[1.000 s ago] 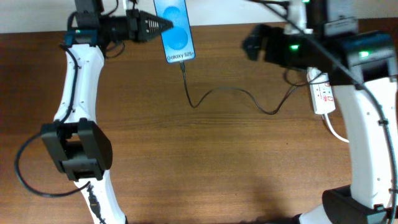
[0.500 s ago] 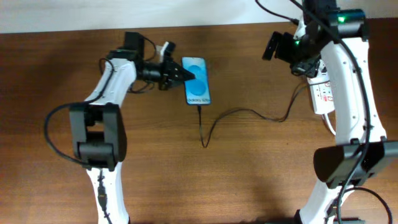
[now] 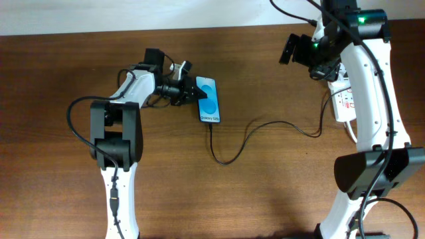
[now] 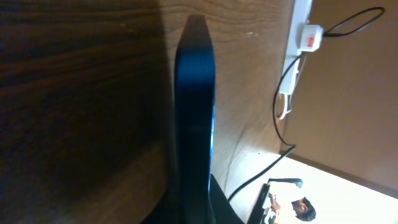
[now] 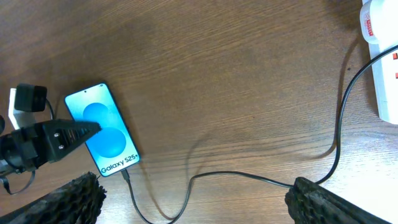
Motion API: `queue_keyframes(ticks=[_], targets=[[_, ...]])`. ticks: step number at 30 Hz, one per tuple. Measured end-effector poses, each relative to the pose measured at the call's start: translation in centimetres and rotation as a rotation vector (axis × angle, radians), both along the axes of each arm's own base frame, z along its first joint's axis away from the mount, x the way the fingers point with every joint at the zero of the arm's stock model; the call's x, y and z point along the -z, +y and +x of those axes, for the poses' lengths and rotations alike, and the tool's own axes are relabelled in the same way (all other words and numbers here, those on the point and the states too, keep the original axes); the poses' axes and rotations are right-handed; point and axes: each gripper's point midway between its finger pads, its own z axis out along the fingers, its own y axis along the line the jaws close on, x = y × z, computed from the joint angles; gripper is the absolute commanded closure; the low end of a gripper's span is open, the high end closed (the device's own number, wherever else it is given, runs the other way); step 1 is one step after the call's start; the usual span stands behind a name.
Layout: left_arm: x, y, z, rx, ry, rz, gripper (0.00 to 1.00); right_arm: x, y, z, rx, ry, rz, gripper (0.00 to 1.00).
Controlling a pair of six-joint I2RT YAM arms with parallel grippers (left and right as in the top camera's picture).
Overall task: Plug charger to phone and switch on socket
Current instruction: 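Lower the phone onto the table with the left gripper and release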
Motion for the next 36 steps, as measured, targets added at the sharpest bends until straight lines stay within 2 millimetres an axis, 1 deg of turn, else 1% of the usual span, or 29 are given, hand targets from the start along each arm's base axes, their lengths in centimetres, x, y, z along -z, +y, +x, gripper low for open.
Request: queue_keyframes(ticks=[1, 2, 3, 5, 6, 7, 8, 9, 11, 12, 13, 15, 17, 19, 21, 22, 24, 25, 26, 27, 28, 29, 30, 31, 32, 33, 34, 35, 36], targets=[[0.3, 0.0, -0.1, 0.0, 0.006, 0.001, 0.87, 0.0, 0.0, 0.0, 0.0, 0.0, 0.0, 0.02], [0.6, -0.2, -0.3, 0.004, 0.028, -0.018, 0.85, 0.0, 0.0, 0.0, 0.0, 0.0, 0.0, 0.02], [0.8, -0.2, -0.4, 0.006, 0.034, -0.025, 0.81, 0.0, 0.0, 0.0, 0.0, 0.0, 0.0, 0.02], [1.3, -0.2, -0.4, 0.008, 0.033, -0.019, 0.78, 0.0, 0.0, 0.0, 0.0, 0.0, 0.0, 0.02], [1.6, 0.0, -0.4, 0.006, 0.033, -0.005, 0.67, 0.0, 0.0, 0.0, 0.0, 0.0, 0.0, 0.02], [2.1, 0.1, -0.4, 0.004, 0.031, 0.016, 0.64, 0.0, 0.0, 0.0, 0.001, 0.0, 0.0, 0.02], [2.0, 0.1, -0.3, 0.006, 0.028, 0.015, 0.54, 0.0, 0.0, 0.0, 0.001, 0.0, 0.0, 0.02], [1.8, 0.1, -0.2, 0.007, 0.02, 0.014, 0.48, 0.0, 0.0, 0.0, 0.0, 0.0, 0.0, 0.02], [1.3, 0.0, 0.0, 0.008, 0.006, 0.027, 0.26, 0.0, 0.0, -0.1, 0.0, 0.002, 0.0, 0.02], [1.0, 0.1, 0.1, 0.005, 0.001, 0.051, 0.1, 0.0, 0.0, -0.1, 0.001, 0.004, -0.001, 0.02], [0.6, 0.3, 0.2, -0.001, -0.005, 0.084, 0.0, 0.1, -0.3, -0.1, 0.006, 0.003, -0.016, 0.02], [0.0, 1.0, 0.6, -0.016, -0.024, 0.15, 0.01, 0.1, -0.8, 0.0, 0.018, 0.004, -0.029, 0.02], [0.4, 3.2, 1.6, -0.059, -0.055, 0.266, 0.01, 0.2, -2.2, -0.2, 0.048, 0.016, -0.037, 0.02], [0.4, 4.3, 2.2, -0.082, -0.082, 0.341, 0.0, 0.2, -2.3, -0.3, 0.049, 0.018, -0.041, 0.02], [0.7, 5.7, 2.7, -0.105, -0.093, 0.431, 0.0, 0.4, -3.4, -0.2, 0.071, 0.018, -0.106, 0.02], [0.6, 6.4, 2.8, -0.113, -0.091, 0.475, 0.0, 0.4, -4.3, -0.3, 0.088, 0.021, -0.143, 0.02], [0.8, 9.3, 2.9, -0.151, -0.083, 0.639, 0.0, 0.4, -6.1, -0.3, 0.128, 0.023, -0.179, 0.02], [0.3, 11.2, 2.8, -0.177, -0.082, 0.722, 0.0, 0.4, -8.4, -0.4, 0.178, 0.023, -0.215, 0.02], [-0.9, 12.1, 3.1, -0.204, -0.105, 0.752, 0.01, 0.7, -10.4, -0.5, 0.221, 0.035, -0.24, 0.02], [-3.4, 13.0, 3.2, -0.258, -0.136, 0.785, 0.01, 1.4, -12.1, -0.6, 0.257, 0.059, -0.254, 0.02], [-10.0, 14.2, 3.6, -0.361, -0.25, 0.813, 0.01, 3.4, -14.8, -0.8, 0.319, 0.119, -0.26, 0.02], [-18.7, 15.4, 2.9, -0.482, -0.412, 0.822, 0.01, 4.6, -15.9, -0.9, 0.343, 0.151, -0.261, 0.01], [-25.2, 16.5, 1.6, -0.577, -0.532, 0.827, 0.01, 6.0, -17.7, -1.2, 0.391, 0.192, -0.251, 0.02], [-28.8, 17.4, 0.0, -0.636, -0.585, 0.842, 0.01, 6.8, -19.4, -1.7, 0.436, 0.215, -0.235, 0.02], [-28.4, 18.0, -0.8, -0.636, -0.551, 0.879, 0.01, 6.9, -20.6, -2.1, 0.466, 0.221, -0.229, 0.02], [-27.1, 18.1, -0.9, -0.619, -0.515, 0.9, 0.01, 6.9, -21.6, -2.5, 0.49, 0.224, -0.237, 0.02], [-25.3, 18.2, -1.3, -0.591, -0.46, 0.926, 0.01, 6.9, -22.6, -2.8, 0.514, 0.226, -0.249, 0.02], [-24.1, 18.3, -1.3, -0.576, -0.428, 0.941, 0.01, 6.9, -23.9, -3.2, 0.569, 0.225, -0.263, 0.02], [-23.8, 18.4, -1.3, -0.573, -0.42, 0.948, 0.01, 6.9, -24.8, -3.3, 0.612, 0.22, -0.267, 0.02]])
